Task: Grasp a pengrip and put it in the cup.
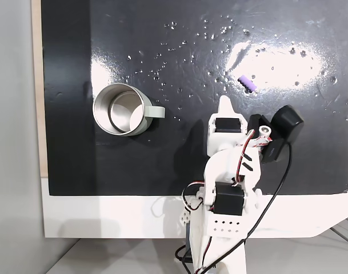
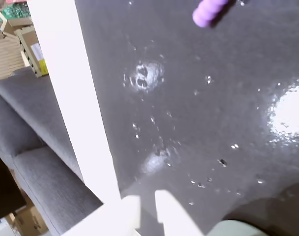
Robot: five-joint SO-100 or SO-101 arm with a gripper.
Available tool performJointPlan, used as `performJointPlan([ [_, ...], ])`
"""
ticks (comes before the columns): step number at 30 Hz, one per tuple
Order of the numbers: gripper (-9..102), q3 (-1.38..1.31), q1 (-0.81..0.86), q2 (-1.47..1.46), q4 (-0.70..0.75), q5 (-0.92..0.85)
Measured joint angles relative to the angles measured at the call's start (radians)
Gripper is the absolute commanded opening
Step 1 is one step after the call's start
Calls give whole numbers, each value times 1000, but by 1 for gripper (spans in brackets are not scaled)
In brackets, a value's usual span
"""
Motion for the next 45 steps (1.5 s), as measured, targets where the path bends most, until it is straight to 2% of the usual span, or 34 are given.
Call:
performJointPlan([
  [8,0,-298,91,-370,97,94],
  [21,0,-707,114,-857,295,273],
  [36,0,-907,173,-1175,390,400],
  [42,14,-1011,193,-1296,448,433],
  [45,18,-1037,201,-1324,463,442],
])
